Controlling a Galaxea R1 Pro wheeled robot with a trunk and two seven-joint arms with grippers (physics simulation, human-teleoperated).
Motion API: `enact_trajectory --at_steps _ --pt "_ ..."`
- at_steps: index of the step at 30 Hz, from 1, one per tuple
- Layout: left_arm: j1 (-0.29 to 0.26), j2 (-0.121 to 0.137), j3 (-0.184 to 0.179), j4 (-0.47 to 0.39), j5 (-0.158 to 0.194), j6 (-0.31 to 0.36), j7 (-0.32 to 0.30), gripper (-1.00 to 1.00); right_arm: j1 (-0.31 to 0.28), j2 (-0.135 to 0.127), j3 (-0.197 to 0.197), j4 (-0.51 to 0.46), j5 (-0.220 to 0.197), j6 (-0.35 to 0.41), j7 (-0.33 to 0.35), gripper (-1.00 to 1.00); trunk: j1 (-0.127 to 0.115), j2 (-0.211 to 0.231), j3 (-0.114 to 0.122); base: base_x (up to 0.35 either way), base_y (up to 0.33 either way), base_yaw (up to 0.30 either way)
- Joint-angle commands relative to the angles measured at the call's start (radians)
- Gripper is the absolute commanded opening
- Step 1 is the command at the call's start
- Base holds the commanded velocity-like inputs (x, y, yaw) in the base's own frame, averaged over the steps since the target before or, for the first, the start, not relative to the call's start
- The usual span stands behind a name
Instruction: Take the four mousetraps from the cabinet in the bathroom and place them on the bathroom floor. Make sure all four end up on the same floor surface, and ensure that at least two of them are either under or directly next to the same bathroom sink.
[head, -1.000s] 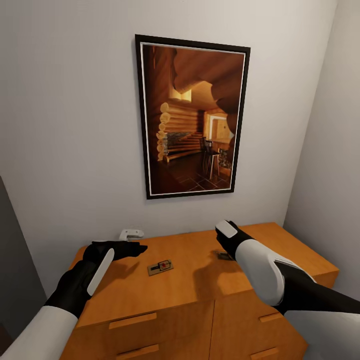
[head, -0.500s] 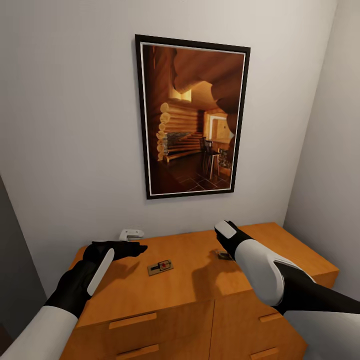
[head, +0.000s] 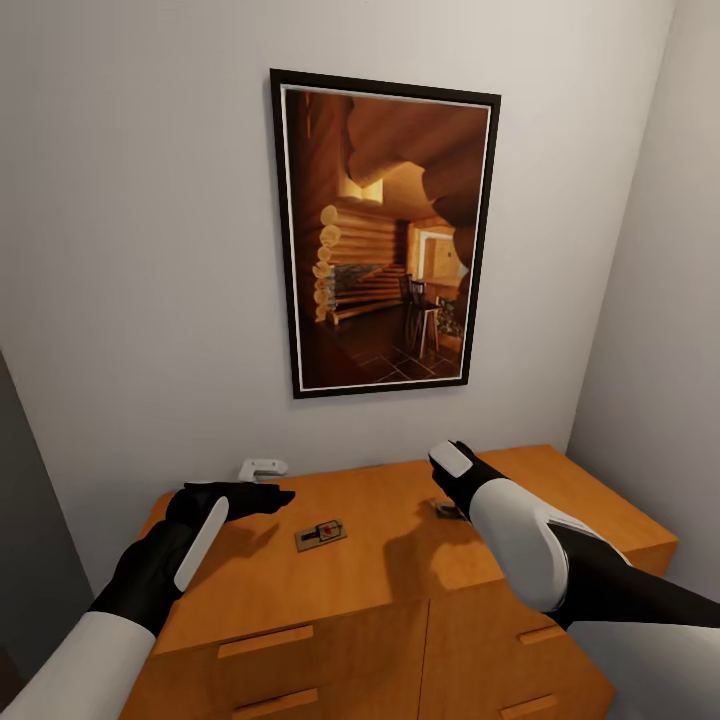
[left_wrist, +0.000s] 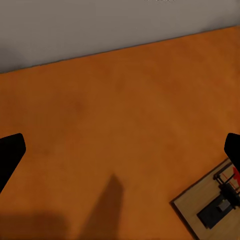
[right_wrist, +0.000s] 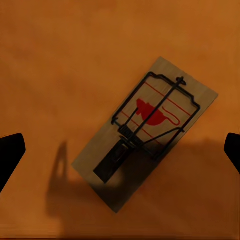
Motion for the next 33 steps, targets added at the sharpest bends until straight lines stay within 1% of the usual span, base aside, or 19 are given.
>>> enact_trajectory --at_steps 1,5,11,14,17,22,33 --pt "-0.001 0.001 -0.001 -0.001 -0.004 0.004 -0.004 1.0 0.0 0.0 0.0 -0.003 0.002 0.016 -0.005 1.0 0.0 -0.001 -0.001 0.0 0.0 0.0" --pt "0.0 0.001 -0.001 -0.001 -0.004 0.004 -0.004 1.0 0.0 0.0 0.0 -0.003 0.002 0.035 -0.005 1.0 0.0 -0.001 -0.001 0.0 0.0 0.0" --pt "-0.001 -0.001 -0.001 -0.002 -0.004 0.005 -0.002 1.0 0.0 0.0 0.0 -0.003 0.003 0.042 -0.005 1.0 0.0 -0.001 -0.001 0.0 0.0 0.0" --pt "-0.001 -0.006 -0.001 -0.002 -0.004 0.005 -0.001 1.0 0.0 0.0 0.0 -0.003 0.003 0.044 -0.005 1.0 0.0 -0.001 -0.001 0.0 0.0 0.0" --pt "-0.001 -0.019 -0.002 -0.001 -0.006 0.005 0.0 1.0 0.0 0.0 0.0 -0.003 0.003 0.045 -0.005 1.0 0.0 -0.001 -0.001 0.0 0.0 0.0" --pt "0.0 -0.031 -0.002 0.0 -0.007 0.004 0.001 1.0 0.0 0.0 0.001 -0.003 0.003 0.046 -0.005 1.0 0.0 -0.001 -0.001 0.0 0.0 0.0" --pt "-0.001 -0.036 -0.003 0.0 -0.007 0.004 0.001 1.0 0.0 0.0 0.001 -0.004 0.003 0.046 -0.005 1.0 0.0 -0.001 -0.001 0.0 0.0 0.0"
